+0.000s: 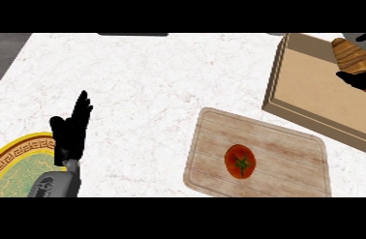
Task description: Pick the croissant from the cutting board and place it in the cardboard box
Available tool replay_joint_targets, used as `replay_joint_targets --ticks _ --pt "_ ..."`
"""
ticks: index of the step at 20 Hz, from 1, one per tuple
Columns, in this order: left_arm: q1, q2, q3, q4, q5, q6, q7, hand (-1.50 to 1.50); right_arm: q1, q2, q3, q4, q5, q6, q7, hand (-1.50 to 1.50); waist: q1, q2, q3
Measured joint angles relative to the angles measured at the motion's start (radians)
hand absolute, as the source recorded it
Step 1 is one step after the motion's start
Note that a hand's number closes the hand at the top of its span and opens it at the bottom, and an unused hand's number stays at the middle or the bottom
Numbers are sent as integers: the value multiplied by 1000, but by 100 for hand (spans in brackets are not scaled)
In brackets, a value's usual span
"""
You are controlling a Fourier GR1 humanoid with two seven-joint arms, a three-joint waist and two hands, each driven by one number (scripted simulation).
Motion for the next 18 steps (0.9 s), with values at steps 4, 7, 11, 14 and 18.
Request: replay_joint_targets --ticks 4,7,11,14,18 --pt "9 3 4 -4 7 -15 -3 0 -60 6 -32 195 -36 -21 -64 -150 3 0 0" --pt "8 -7 2 3 2 -10 -7 0 -97 -1 -68 315 -81 -35 -148 -150 2 1 1" --pt "36 -9 -1 -23 2 -11 -11 0 -135 2 -132 388 -178 -9 -249 -150 1 -1 1" --pt "32 -5 8 -19 7 -15 -7 0 -160 -6 -198 428 -272 46 -297 -150 -5 -2 1" --pt "32 -4 9 -24 3 -12 0 0 -181 -51 -290 506 -381 115 -321 -150 -9 -3 0"
